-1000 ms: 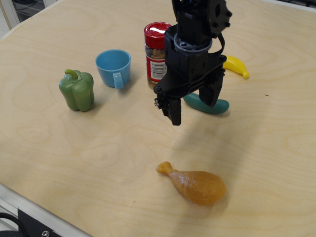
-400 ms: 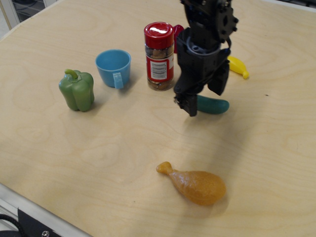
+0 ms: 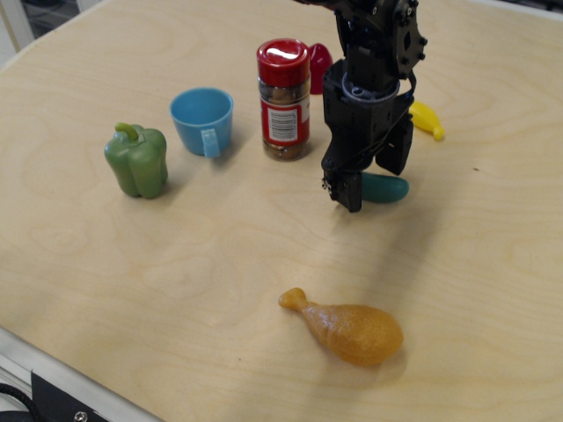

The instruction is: Put cucumber in cup

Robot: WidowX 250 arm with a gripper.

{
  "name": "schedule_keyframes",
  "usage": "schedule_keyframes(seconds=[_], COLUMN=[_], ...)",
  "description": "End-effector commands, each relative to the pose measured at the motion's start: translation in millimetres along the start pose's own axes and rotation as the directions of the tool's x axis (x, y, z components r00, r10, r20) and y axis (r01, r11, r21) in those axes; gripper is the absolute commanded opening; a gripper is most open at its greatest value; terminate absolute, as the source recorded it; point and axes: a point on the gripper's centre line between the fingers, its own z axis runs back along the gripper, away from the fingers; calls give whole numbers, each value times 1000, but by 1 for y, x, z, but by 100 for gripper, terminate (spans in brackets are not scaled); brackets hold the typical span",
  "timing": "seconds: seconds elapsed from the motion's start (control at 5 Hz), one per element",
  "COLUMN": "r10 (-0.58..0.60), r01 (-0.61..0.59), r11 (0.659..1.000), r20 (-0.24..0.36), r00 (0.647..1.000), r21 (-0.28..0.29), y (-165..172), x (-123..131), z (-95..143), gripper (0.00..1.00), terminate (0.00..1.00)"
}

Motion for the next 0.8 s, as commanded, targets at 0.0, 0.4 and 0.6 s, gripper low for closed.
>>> schedule_keyframes(seconds=[0.0, 0.4, 0.6], r10=[22, -82, -87], r01=[-22, 82, 87], r11=[999, 996, 996], r20=[3, 15, 19], r00=[1000, 997, 996], r21=[-31, -26, -8], y=[-9, -7, 3], x=[1, 10, 14], z=[7, 23, 51], gripper=[0, 0, 0], terminate=[0, 0, 0])
